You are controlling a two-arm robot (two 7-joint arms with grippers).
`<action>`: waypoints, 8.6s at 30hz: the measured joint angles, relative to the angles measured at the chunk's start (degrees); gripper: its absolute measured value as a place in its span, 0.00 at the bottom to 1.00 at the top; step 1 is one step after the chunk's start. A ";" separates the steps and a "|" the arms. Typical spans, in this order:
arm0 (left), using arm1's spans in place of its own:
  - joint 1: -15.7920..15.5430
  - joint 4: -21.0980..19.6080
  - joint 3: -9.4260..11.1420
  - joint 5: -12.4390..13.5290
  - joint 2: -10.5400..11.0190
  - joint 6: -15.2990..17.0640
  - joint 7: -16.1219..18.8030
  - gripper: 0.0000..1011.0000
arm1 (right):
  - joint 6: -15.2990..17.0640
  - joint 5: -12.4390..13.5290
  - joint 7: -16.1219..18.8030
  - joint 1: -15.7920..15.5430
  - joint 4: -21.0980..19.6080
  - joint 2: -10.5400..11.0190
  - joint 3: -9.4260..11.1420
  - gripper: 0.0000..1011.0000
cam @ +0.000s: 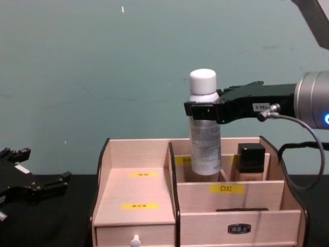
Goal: Pick up the facial cleanser and watermelon frost from the table and place them into the tiered storage box.
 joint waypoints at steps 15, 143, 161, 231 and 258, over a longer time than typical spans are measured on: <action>0.00 0.00 0.00 0.00 0.00 0.00 0.00 0.99 | -1.35 -1.04 0.47 0.83 2.90 -1.29 -0.21 0.61; 0.00 0.00 0.00 0.00 0.00 0.00 0.00 0.99 | 18.40 -6.34 -2.74 -27.78 -19.00 2.70 5.68 0.99; 0.00 0.00 0.00 0.00 0.00 0.00 0.00 0.99 | 20.39 -9.20 -3.08 -26.34 -16.95 -1.20 5.24 0.99; 0.00 0.00 0.00 0.00 0.00 0.00 0.00 0.99 | 20.14 -14.57 -0.14 -26.40 -14.71 -5.54 6.49 0.75; 0.00 0.00 0.00 0.00 0.00 0.00 0.00 0.99 | 18.46 -14.49 1.29 -26.35 -14.85 -5.13 7.17 0.70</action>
